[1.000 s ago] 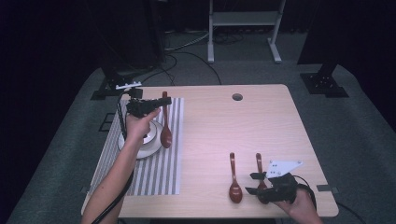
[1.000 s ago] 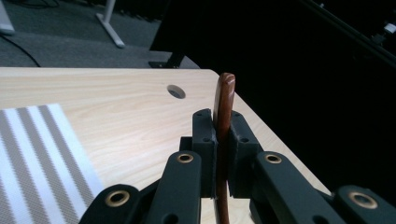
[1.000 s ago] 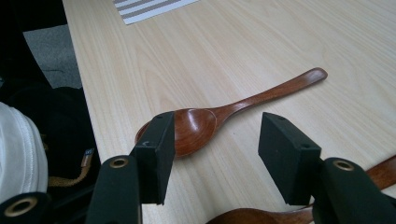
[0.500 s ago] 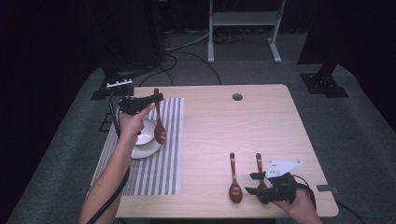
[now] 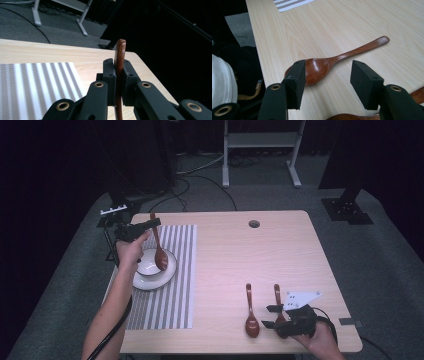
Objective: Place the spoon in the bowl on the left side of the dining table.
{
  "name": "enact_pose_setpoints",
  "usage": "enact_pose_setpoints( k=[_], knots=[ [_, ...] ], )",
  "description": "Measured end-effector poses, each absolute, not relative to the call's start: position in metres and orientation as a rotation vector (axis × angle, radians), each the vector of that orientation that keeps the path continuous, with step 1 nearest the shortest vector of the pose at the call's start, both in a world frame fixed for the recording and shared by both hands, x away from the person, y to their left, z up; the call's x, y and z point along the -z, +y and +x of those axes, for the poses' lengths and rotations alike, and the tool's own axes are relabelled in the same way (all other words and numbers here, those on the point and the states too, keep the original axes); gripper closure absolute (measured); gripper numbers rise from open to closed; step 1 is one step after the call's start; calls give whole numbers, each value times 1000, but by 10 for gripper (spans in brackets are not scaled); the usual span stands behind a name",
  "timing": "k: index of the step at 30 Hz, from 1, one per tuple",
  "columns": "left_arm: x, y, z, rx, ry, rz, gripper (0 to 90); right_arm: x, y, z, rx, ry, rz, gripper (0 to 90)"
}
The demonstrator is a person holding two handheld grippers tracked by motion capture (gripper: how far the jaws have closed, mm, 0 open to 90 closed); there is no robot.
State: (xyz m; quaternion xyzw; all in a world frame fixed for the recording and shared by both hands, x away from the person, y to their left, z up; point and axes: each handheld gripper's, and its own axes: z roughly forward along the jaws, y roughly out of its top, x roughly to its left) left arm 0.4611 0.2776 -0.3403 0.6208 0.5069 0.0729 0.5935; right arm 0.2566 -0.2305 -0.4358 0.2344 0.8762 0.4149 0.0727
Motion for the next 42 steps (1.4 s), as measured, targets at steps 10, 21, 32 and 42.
enact_pose_setpoints(
  k=[10, 21, 32, 42],
  knots=[
    [350, 302, 462, -206, 1252, 1392, 840, 435, -231, 257, -1259, 2626, 702, 442],
    [361, 317, 462, -239, 1309, 1374, 840, 436, -231, 257, -1258, 2630, 704, 442],
    [377, 325, 462, -247, 1348, 1350, 840, 436, -231, 256, -1265, 2629, 700, 442],
    [389, 330, 463, -219, 1367, 1305, 840, 436, -231, 256, -1264, 2631, 700, 442]
  ],
)
